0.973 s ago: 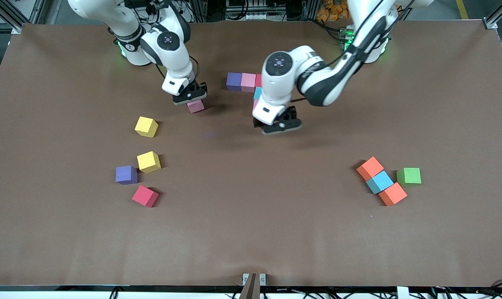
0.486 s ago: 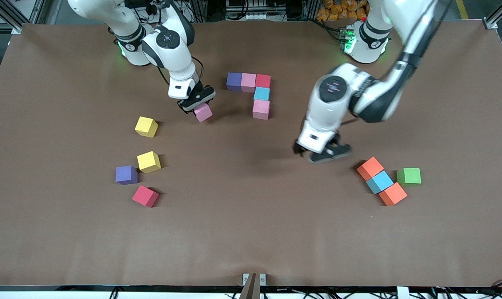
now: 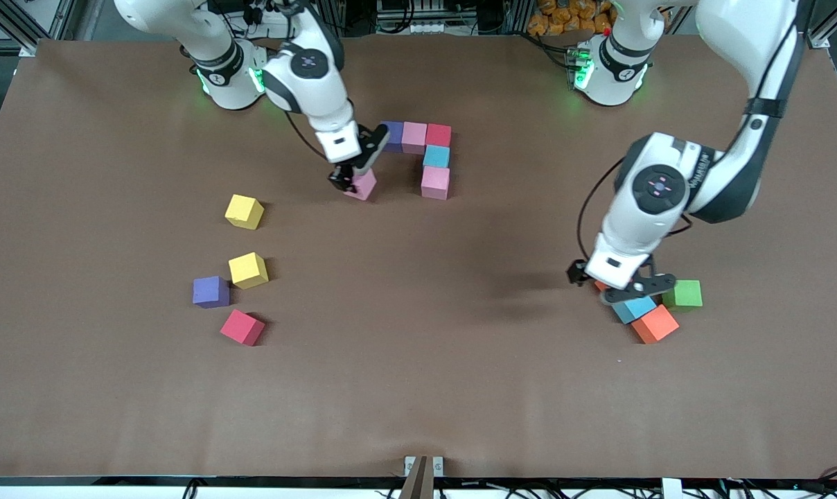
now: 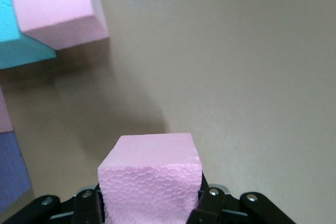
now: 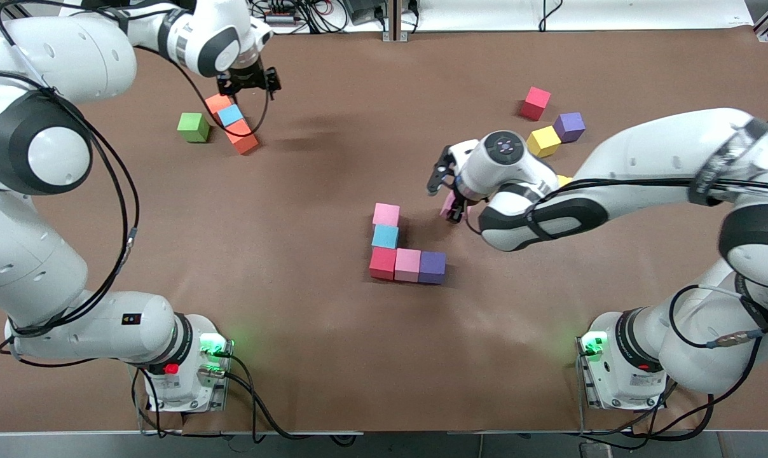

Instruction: Form number 2 with 11 blocks

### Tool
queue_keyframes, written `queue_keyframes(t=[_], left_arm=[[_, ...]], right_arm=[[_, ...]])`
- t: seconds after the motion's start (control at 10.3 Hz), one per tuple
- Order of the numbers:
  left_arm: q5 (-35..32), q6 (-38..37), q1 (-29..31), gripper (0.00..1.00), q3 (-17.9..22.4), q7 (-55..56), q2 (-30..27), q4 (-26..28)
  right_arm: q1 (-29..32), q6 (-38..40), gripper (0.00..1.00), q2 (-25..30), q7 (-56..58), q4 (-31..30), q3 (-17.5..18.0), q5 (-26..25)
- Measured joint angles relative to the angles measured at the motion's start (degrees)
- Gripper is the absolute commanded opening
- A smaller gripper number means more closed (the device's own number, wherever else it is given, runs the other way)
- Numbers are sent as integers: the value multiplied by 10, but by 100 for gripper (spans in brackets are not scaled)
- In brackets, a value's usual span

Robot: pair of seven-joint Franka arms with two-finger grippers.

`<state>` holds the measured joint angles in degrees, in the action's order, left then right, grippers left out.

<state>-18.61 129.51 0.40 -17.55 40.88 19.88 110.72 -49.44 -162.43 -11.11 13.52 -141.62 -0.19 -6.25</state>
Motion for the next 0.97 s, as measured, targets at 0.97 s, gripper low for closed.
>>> queue_keyframes(t=[0.97], left_arm=[[12, 50, 42, 100, 25, 0, 16, 65]], right_arm=[[-63, 36, 0, -113, 53, 128, 3, 0]])
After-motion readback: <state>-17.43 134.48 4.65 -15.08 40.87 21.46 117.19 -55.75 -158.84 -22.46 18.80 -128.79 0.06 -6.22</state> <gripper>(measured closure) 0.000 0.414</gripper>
